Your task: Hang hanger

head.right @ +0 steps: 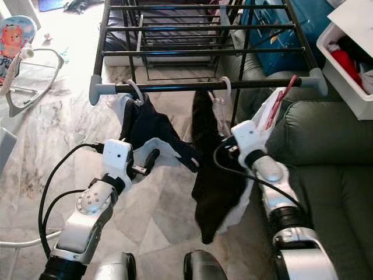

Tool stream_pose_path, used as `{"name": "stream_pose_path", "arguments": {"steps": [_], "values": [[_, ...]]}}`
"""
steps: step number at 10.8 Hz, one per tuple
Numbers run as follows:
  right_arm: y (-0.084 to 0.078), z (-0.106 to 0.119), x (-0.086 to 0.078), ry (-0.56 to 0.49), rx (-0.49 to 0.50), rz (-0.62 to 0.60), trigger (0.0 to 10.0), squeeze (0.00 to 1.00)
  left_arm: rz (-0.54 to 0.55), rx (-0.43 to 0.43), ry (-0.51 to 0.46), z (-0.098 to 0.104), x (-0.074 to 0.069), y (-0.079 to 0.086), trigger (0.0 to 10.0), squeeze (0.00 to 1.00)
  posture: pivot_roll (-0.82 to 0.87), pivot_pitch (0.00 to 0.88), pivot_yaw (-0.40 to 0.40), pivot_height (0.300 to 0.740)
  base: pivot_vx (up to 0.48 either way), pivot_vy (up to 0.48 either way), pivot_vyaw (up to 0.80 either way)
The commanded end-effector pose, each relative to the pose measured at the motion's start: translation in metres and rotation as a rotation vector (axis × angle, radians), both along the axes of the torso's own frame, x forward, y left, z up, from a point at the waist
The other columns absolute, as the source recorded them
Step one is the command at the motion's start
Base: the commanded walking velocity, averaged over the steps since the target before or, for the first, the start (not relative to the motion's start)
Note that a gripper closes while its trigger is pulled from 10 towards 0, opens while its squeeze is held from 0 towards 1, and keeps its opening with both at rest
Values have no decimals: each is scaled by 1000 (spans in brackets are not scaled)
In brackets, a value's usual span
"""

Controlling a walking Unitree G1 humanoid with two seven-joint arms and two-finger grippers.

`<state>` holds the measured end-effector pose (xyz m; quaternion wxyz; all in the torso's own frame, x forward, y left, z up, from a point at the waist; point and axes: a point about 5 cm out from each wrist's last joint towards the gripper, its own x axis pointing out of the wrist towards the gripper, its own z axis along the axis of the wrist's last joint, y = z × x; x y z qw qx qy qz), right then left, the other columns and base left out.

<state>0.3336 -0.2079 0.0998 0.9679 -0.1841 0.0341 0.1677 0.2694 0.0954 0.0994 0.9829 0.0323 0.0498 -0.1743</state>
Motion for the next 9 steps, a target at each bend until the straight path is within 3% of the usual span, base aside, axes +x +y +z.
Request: {"name": "stream_pose_path", "arguments": {"steps": [1,3,4,7,9], "values": [[-6,1,-1,2,2,-20,10000,0,-3,2,6,-2,1,0,10000,0,-80,109,-4,740,0,0,0],[1,-1,6,42,94,-32,10000,0,-10,10,-5,-1,3,-2,10000,0,-82,103,-1,740,0,0,0],[6,-7,9,89,138,-53,78,0,-5,5,-3,-1,4,-2,10000,0,-73,99,-5,740,0,0,0],[19,-16,13,156,155,-62,0,0,3,2,-2,-2,3,-1,10000,0,-68,98,-9,740,0,0,0],[18,-22,14,197,116,-91,78,0,0,-2,-3,-1,3,-3,10000,0,-74,97,-9,740,0,0,0]]}}
